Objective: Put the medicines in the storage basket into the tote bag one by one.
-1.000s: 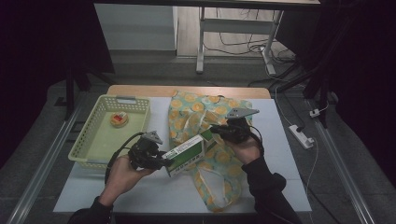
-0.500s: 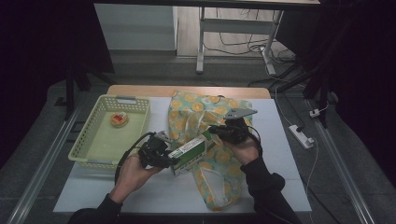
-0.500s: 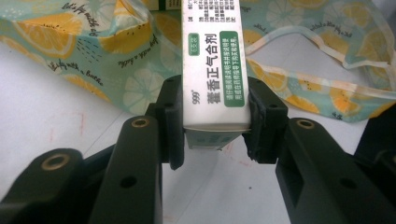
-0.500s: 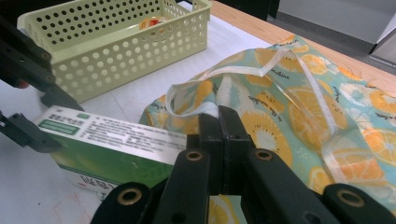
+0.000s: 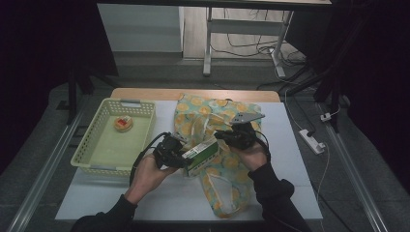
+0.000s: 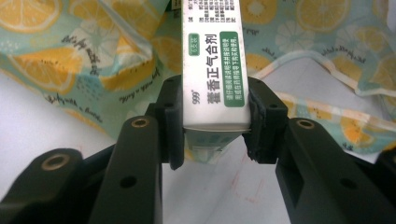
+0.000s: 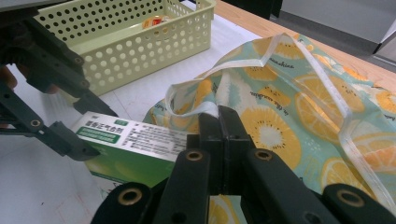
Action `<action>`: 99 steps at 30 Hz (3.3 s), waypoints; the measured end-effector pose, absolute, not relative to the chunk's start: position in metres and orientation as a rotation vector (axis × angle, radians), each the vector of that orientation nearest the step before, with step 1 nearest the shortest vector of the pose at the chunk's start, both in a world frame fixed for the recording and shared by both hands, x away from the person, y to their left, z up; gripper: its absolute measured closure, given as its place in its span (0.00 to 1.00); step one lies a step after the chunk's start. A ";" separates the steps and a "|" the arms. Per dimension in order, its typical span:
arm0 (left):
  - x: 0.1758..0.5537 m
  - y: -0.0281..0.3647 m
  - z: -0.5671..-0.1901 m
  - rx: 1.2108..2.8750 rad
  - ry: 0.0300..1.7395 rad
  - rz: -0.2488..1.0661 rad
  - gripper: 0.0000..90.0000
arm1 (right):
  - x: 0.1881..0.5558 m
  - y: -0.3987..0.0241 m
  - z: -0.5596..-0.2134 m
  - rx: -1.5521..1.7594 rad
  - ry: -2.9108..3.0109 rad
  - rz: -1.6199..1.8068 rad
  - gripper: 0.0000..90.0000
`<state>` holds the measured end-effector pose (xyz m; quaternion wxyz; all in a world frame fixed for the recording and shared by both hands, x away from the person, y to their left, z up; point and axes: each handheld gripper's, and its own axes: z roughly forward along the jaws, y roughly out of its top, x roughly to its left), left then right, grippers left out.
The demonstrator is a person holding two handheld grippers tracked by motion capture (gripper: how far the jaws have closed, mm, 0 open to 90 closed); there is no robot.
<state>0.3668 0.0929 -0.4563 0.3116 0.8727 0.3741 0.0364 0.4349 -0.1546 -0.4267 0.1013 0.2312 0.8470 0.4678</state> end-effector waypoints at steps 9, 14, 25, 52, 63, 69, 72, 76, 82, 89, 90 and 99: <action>0.383 0.083 -0.456 2.287 1.003 0.109 0.69 | 0.434 -0.153 -0.427 0.680 2.502 1.387 1.00; 0.393 0.074 -0.456 2.280 1.004 0.131 0.69 | 0.434 -0.153 -0.427 0.680 2.507 1.387 1.00; 0.412 0.063 -0.458 2.238 1.017 0.164 0.69 | 0.435 -0.153 -0.428 0.684 2.507 1.387 1.00; 0.432 0.057 -0.443 2.157 1.010 0.169 0.69 | 0.437 -0.161 -0.423 0.718 2.469 1.421 1.00; 0.442 0.048 -0.453 2.168 1.015 0.206 0.69 | 0.438 -0.162 -0.424 0.735 2.466 1.418 1.00; 0.447 0.053 -0.458 2.179 1.042 0.231 0.69 | 0.440 -0.162 -0.425 0.743 2.465 1.410 1.00; 0.450 0.056 -0.461 2.181 1.058 0.243 0.69 | 0.440 -0.162 -0.426 0.747 2.465 1.410 1.00; 0.455 0.057 -0.466 2.200 1.081 0.266 0.69 | 0.440 -0.161 -0.427 0.750 2.467 1.401 1.00; 0.456 0.058 -0.467 2.201 1.076 0.269 0.67 | 0.441 -0.162 -0.428 0.760 2.462 1.404 1.00; 0.448 0.056 -0.464 2.211 1.045 0.277 0.53 | 0.442 -0.164 -0.428 0.771 2.458 1.405 1.00; 0.445 0.057 -0.463 2.209 1.040 0.272 0.51 | 0.442 -0.164 -0.427 0.771 2.458 1.404 1.00; 0.420 0.062 -0.450 2.239 0.954 0.231 0.33 | 0.442 -0.164 -0.427 0.774 2.455 1.412 0.99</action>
